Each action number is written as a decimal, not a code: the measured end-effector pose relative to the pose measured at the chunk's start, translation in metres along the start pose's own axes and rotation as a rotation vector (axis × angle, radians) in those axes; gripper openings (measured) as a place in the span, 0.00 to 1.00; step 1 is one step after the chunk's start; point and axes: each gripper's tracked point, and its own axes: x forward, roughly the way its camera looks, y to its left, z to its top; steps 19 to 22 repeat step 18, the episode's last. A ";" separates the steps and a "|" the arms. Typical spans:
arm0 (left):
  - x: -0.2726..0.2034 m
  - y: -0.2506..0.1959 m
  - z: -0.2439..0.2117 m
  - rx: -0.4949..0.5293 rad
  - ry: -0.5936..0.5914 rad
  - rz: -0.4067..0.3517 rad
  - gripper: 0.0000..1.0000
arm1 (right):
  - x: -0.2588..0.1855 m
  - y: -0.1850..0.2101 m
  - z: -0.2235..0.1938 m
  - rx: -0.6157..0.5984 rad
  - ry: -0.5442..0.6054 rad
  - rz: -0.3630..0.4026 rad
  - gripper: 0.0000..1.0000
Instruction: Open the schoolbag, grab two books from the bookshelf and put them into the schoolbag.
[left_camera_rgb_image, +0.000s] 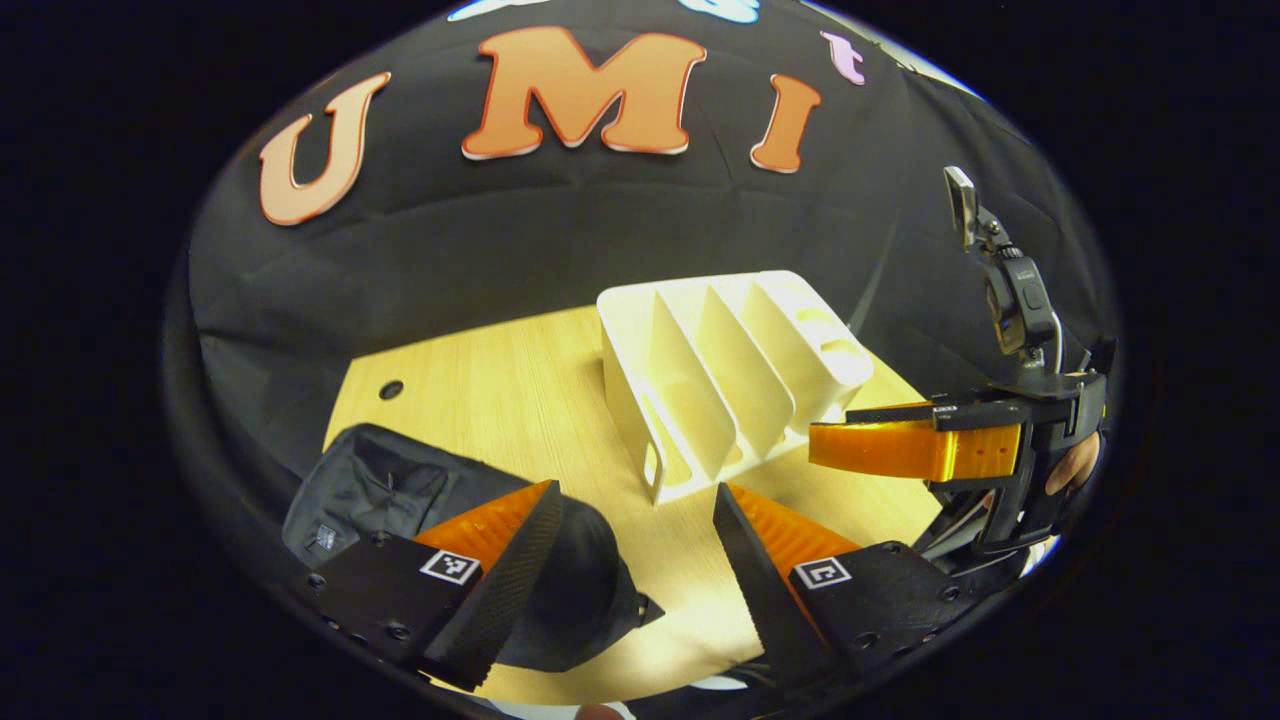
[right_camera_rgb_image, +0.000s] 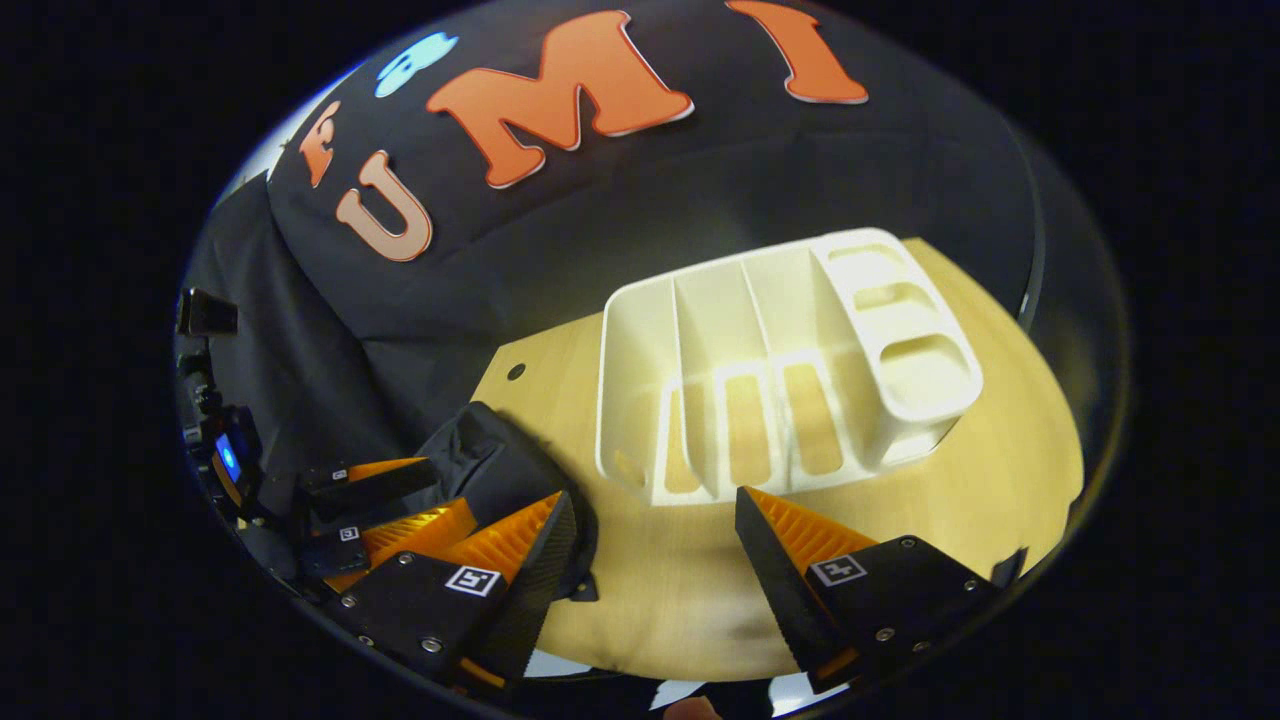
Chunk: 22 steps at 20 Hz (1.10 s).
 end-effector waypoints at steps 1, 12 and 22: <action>-0.002 -0.003 0.010 -0.002 -0.041 0.019 0.98 | -0.009 -0.004 0.012 -0.041 -0.040 -0.015 0.97; -0.020 0.028 0.040 -0.040 -0.484 0.223 0.98 | -0.101 -0.033 0.103 -0.317 -0.445 -0.076 0.96; -0.031 0.032 0.050 -0.034 -0.632 0.281 0.98 | -0.128 -0.022 0.125 -0.342 -0.595 -0.053 0.96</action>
